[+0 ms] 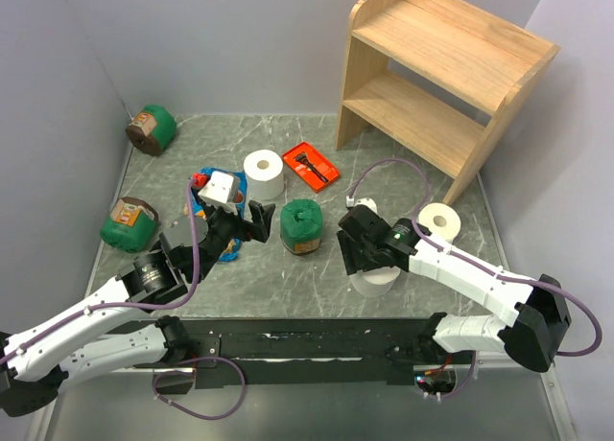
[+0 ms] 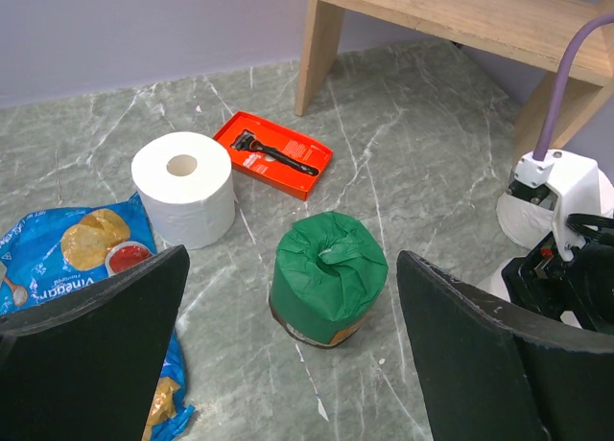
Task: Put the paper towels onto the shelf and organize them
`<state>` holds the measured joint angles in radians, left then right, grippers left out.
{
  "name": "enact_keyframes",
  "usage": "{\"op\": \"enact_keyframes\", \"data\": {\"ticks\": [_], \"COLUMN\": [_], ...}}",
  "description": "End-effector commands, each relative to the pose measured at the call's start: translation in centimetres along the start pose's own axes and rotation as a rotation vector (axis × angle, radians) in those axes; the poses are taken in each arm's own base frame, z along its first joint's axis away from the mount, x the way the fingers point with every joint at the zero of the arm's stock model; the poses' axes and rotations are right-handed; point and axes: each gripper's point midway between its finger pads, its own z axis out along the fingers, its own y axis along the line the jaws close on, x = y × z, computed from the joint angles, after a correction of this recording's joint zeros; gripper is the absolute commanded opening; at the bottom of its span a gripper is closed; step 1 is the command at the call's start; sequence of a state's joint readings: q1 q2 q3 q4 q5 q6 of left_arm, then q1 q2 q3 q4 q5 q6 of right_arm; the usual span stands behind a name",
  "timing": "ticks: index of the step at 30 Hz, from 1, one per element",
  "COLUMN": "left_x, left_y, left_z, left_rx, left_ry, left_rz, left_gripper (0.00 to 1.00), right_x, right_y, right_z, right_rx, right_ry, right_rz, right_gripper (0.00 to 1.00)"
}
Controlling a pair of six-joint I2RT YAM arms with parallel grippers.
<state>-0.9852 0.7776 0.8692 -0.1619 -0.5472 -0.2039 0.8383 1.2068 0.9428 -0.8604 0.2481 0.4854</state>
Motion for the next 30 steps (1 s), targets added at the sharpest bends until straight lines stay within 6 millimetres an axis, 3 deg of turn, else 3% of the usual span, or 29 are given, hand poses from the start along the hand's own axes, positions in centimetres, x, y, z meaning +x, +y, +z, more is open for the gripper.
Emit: {"op": "enact_keyframes", "data": {"ticks": [1, 10, 17, 22, 27, 30], "left_x": [-1.5, -1.5, -1.5, -1.6, -1.7, -1.7], "left_y": [-0.2, -0.3, -0.3, -0.3, -0.2, -0.1], "left_z": [-0.1, -0.1, -0.2, -0.2, -0.3, -0.3], "left_rx": [0.008, 0.014, 0.018, 0.018, 0.013, 0.011], "left_ry": [-0.042, -0.041, -0.043, -0.045, -0.05, -0.05], "left_rz": [-0.019, -0.019, -0.017, -0.019, -0.02, -0.019], "left_gripper": [0.96, 0.96, 0.96, 0.96, 0.96, 0.96], "right_x": [-1.4, -0.4, -0.1, 0.2, 0.1, -1.1], "right_y": [-0.2, 0.1, -0.5, -0.8, -0.9, -1.3], "right_z": [-0.6, 0.8, 1.3, 1.8, 1.8, 0.3], "right_rx": [0.021, 0.025, 0.067, 0.096, 0.1, 0.114], "right_ry": [-0.049, -0.009, 0.006, 0.023, 0.017, -0.007], "right_rz": [0.012, 0.001, -0.004, -0.008, -0.012, -0.044], "right_gripper": [0.72, 0.72, 0.62, 0.61, 0.47, 0.42]}}
